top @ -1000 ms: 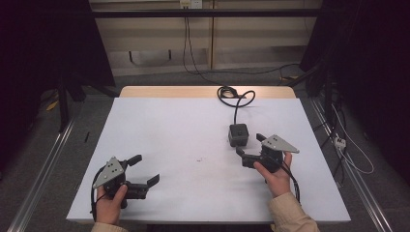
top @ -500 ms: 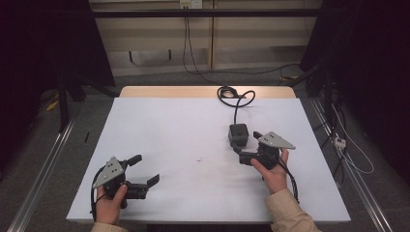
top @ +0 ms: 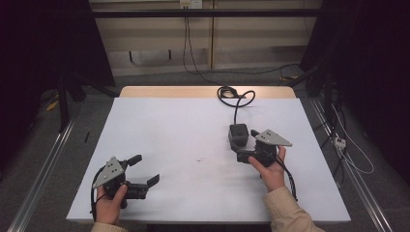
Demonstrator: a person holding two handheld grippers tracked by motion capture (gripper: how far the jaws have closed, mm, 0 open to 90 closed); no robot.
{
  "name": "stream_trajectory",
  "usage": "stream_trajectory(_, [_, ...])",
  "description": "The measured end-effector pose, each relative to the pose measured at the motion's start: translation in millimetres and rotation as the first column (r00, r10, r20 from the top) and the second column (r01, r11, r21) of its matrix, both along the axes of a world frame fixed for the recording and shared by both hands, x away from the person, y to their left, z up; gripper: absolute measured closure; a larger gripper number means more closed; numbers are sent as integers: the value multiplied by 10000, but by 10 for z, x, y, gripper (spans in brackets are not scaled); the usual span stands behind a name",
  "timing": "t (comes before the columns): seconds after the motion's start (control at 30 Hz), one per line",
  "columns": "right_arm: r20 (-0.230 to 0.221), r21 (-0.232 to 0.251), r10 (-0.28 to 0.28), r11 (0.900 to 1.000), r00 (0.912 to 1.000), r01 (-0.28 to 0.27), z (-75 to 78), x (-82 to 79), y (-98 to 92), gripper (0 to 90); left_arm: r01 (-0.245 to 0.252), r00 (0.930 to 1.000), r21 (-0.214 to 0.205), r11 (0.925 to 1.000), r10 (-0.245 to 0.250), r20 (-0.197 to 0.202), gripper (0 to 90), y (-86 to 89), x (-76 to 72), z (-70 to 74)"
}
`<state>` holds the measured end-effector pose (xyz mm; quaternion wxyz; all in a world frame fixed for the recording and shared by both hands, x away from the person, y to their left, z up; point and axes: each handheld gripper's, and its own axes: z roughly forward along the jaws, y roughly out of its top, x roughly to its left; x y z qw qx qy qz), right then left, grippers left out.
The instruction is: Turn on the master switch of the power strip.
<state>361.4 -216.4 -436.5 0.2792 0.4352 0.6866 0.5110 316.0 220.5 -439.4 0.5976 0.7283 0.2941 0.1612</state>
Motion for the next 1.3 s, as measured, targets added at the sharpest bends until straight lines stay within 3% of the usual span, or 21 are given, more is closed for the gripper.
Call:
stream_trajectory(1.07, [67, 85, -50, 10000, 10000, 50, 37, 120, 30, 95, 41, 10000, 2, 10000, -41, 15, 24, -1, 4, 1])
stream_trajectory(1.3, [82, 48, -82, 10000, 9999, 81, 59, 140, 26, 174, 53, 10000, 7, 10000, -53, 14, 24, -2, 3, 0])
